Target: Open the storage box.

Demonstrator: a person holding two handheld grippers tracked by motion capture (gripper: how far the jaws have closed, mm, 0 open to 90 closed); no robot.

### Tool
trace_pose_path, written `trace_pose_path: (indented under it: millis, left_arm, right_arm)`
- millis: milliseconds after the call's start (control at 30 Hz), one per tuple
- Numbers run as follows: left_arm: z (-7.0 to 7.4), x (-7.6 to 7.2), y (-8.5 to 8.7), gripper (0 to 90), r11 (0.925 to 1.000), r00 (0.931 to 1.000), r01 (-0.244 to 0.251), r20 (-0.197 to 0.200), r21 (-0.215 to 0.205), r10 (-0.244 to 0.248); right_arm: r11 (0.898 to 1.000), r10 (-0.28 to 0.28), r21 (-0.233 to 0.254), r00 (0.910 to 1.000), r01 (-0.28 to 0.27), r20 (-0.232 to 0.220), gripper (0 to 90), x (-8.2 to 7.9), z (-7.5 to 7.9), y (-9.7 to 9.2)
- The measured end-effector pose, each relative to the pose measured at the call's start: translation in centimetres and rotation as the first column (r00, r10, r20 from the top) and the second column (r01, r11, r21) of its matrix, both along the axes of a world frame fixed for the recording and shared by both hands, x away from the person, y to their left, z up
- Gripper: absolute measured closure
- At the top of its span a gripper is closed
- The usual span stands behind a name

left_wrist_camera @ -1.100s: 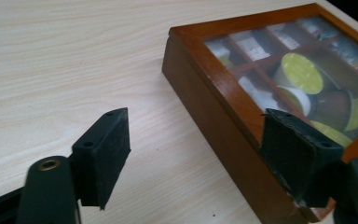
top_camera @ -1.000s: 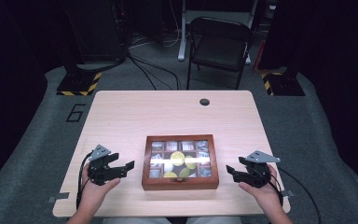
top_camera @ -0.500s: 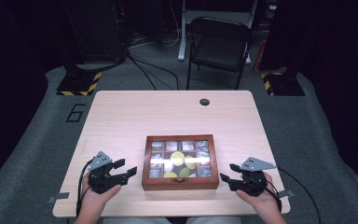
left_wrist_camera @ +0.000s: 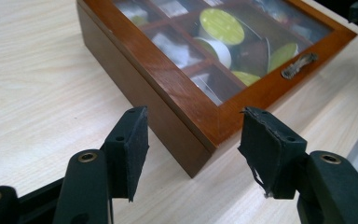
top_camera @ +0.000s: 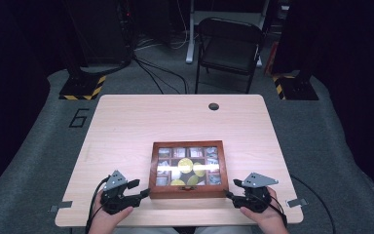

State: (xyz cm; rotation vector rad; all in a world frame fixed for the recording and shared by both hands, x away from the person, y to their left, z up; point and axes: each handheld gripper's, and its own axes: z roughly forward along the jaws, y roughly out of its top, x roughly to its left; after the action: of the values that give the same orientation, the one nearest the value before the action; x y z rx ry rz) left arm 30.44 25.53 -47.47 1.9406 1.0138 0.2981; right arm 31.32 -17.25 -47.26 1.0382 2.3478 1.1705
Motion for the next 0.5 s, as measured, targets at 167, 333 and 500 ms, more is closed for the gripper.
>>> trace_pose_path:
  millis: [167,333,500]
  left_arm:
    - [-0.4,-0.1,-0.3,43.3,0.9999,0.9997,0.016,-0.020,-0.006,-0.016]
    - [-1.0,-0.2,-1.2,46.0,0.9991,0.9997,0.020,-0.017,0.038,-0.019]
    - [-1.3,-0.3,-1.9,48.8,0.9961,0.9986,0.050,-0.022,0.073,-0.049]
  right_arm:
    - [0.999,0.030,-0.039,0.9995,-0.030,0.007,44.8,-0.2,-0.6,0.6]
    - [0.998,0.033,-0.057,0.9994,-0.032,0.012,49.2,-0.3,-0.9,1.0]
    - [0.998,0.038,-0.055,0.9993,-0.038,0.004,53.6,-0.1,-1.2,1.0]
